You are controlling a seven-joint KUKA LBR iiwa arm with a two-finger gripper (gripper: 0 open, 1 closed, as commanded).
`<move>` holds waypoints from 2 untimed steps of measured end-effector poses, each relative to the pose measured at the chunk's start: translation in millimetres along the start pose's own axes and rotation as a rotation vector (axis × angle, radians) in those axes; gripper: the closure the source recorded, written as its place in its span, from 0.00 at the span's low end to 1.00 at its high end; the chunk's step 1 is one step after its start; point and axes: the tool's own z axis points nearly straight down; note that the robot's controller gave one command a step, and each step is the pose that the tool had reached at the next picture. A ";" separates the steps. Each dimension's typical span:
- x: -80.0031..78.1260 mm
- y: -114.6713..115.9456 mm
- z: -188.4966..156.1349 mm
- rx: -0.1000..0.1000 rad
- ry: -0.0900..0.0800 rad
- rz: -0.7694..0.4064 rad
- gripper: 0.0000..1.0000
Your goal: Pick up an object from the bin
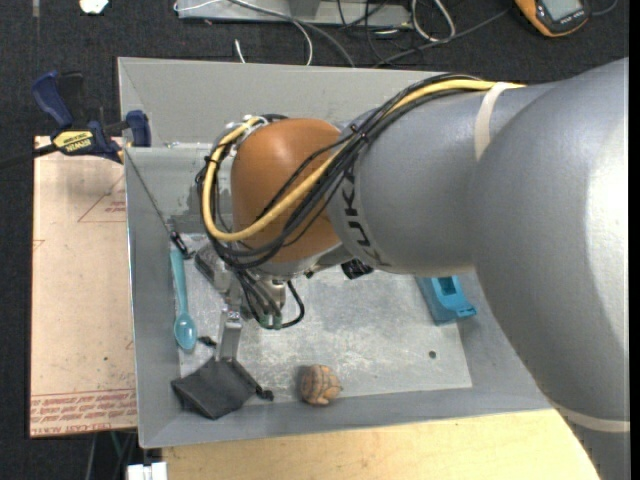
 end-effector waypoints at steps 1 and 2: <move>29.7 2.2 53.3 0.000 0.000 -0.055 0.00; 38.8 -0.7 87.2 0.001 0.000 0.029 0.00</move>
Offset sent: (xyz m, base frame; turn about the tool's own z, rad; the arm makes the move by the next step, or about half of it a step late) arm -0.0381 0.0022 -0.0856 0.0296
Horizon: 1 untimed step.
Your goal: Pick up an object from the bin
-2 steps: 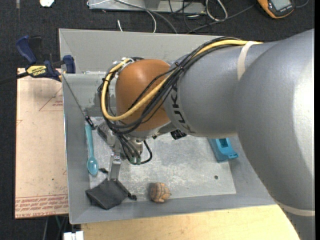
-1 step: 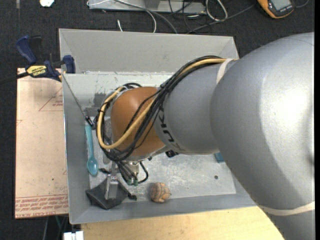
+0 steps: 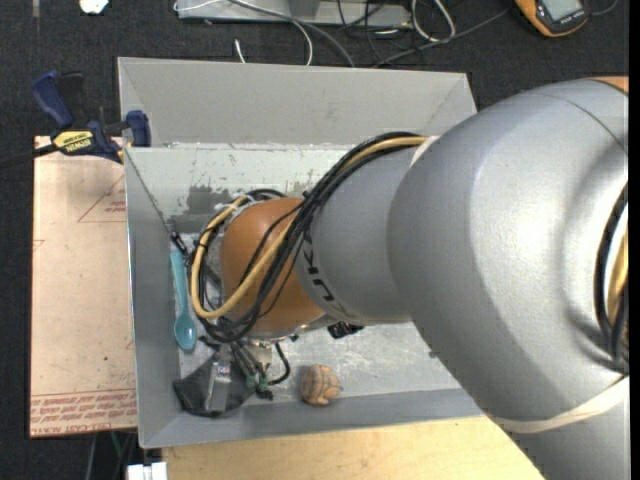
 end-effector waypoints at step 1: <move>7.2 -17.6 -3.2 -0.001 0.005 -0.085 1.00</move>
Offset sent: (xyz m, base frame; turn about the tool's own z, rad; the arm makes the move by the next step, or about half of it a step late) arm 0.0000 0.0000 0.0000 0.0000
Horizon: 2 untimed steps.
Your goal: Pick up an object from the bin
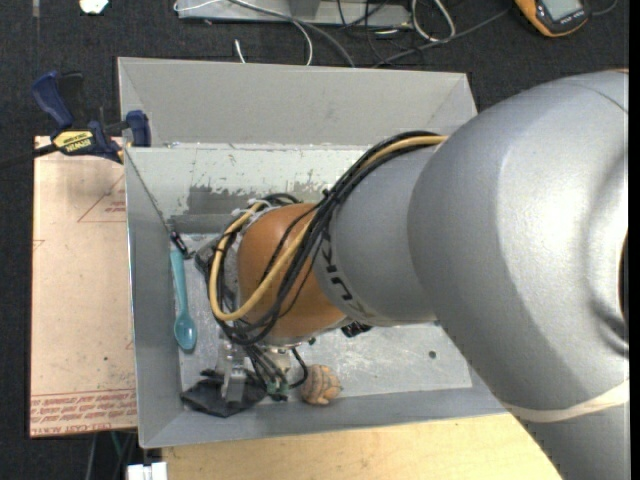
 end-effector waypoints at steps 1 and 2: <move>0.0 0.1 -0.1 0.000 0.000 0.000 1.00; 0.2 7.8 -65.4 0.000 0.001 -0.044 1.00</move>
Offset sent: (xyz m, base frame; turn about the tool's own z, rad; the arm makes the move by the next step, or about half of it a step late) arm 0.0002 0.0077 0.0679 -0.0469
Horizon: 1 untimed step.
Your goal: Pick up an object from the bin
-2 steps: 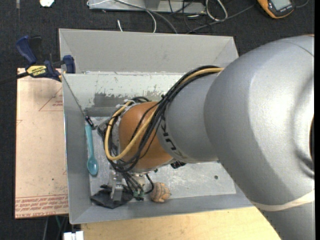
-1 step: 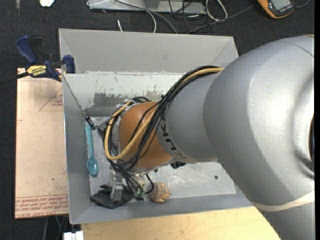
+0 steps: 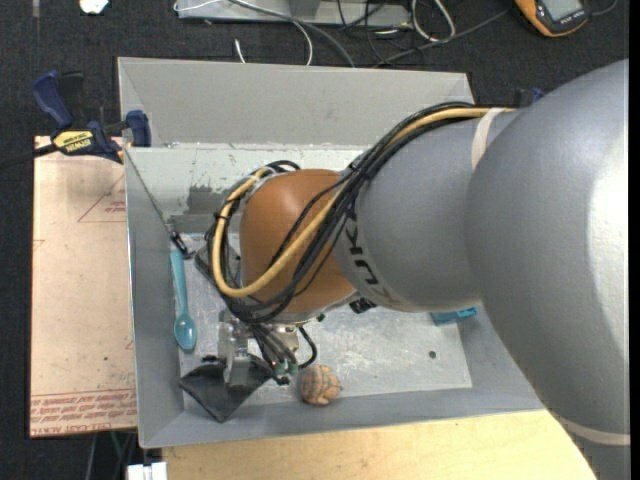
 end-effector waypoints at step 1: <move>3.5 -6.2 -31.4 0.002 0.003 -0.004 1.00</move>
Offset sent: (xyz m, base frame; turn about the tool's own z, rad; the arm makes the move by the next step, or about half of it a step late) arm 0.0057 0.0286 0.0002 0.1680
